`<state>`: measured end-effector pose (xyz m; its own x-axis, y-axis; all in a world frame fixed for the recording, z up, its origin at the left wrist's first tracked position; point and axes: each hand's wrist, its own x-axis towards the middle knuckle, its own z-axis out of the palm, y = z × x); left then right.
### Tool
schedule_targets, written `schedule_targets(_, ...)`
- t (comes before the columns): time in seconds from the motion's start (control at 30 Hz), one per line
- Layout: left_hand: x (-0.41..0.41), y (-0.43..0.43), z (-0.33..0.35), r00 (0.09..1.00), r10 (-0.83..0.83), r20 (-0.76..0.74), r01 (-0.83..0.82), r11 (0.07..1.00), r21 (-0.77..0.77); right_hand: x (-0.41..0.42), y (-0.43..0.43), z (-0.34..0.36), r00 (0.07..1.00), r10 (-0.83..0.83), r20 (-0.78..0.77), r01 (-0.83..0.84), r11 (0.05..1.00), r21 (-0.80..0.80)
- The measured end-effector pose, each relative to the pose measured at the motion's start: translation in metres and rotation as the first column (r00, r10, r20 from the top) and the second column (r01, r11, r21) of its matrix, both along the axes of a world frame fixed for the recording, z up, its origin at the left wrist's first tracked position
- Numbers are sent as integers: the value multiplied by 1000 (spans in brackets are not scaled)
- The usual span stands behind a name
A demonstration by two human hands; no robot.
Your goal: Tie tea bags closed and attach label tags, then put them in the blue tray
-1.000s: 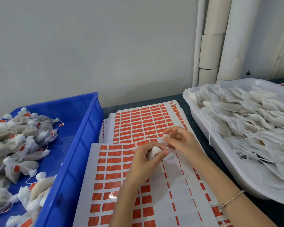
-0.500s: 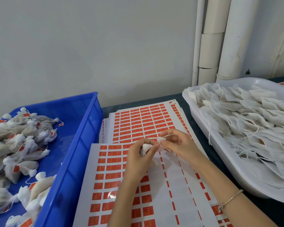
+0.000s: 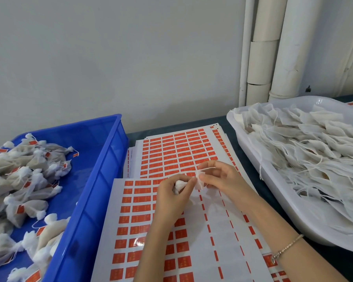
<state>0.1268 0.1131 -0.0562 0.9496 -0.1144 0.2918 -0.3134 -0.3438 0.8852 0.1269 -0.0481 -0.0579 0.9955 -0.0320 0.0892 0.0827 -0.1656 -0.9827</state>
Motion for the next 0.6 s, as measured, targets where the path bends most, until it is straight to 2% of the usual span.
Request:
schedule_targets(0.17, 1, 1, 0, 999, 45, -12, -46, 998, -30, -3, 3, 9, 999, 29, -34, -23, 985, 169)
schedule_targets(0.3, 2, 2, 1, 997, 72, -13, -73, 995, -60, -2, 0, 7, 996, -38, 78, 38, 999, -8)
schedule_targets(0.43, 4, 3, -2, 995, 97, -21, -98, 992, -74, -6, 4, 0, 992, -48, 113, 69, 979, -191)
schedule_targets(0.6, 5, 3, -1, 991, 129, -31, -131, 990, -56, -7, 5, 0, 989, -76, 128, 106, 964, -244)
